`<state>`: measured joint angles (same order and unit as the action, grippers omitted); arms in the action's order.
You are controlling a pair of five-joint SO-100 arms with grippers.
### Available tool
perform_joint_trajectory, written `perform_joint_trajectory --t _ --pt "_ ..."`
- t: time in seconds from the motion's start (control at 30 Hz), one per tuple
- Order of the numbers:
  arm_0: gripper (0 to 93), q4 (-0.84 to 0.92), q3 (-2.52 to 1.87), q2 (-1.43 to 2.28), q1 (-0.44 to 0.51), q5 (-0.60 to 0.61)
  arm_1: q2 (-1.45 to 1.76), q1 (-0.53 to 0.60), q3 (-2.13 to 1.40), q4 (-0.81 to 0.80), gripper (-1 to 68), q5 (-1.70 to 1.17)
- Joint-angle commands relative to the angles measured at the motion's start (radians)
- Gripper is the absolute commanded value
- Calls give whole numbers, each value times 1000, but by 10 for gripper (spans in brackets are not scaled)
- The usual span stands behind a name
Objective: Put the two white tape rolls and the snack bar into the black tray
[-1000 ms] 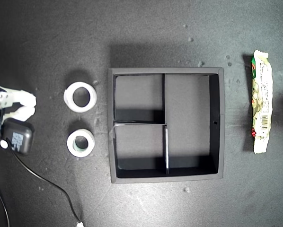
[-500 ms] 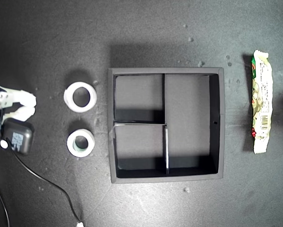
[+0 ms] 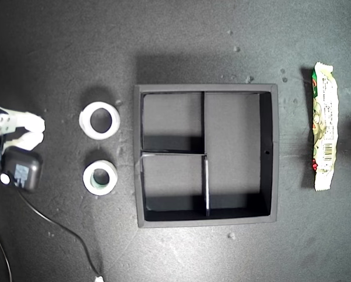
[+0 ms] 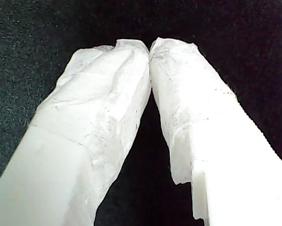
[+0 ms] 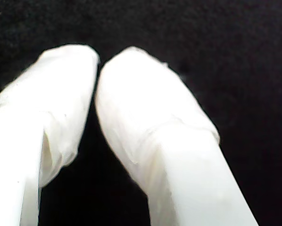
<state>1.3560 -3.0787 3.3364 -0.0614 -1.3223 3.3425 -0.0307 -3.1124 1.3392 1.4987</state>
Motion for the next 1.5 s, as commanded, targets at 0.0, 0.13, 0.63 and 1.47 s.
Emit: perform_joint_trajectory --t 0.0,0.13,0.63,1.47 --pt "2 40 -60 51 -23 -14 6 0 -12 2 0 -94" --pt "2 40 -60 51 -40 -15 6 -5 -12 2 0 -94" --pt "0 -117 -60 51 29 -84 6 -29 -12 -75 -3 2" --pt "98 -555 81 17 80 249 -52 -186 344 -442 46 -614"
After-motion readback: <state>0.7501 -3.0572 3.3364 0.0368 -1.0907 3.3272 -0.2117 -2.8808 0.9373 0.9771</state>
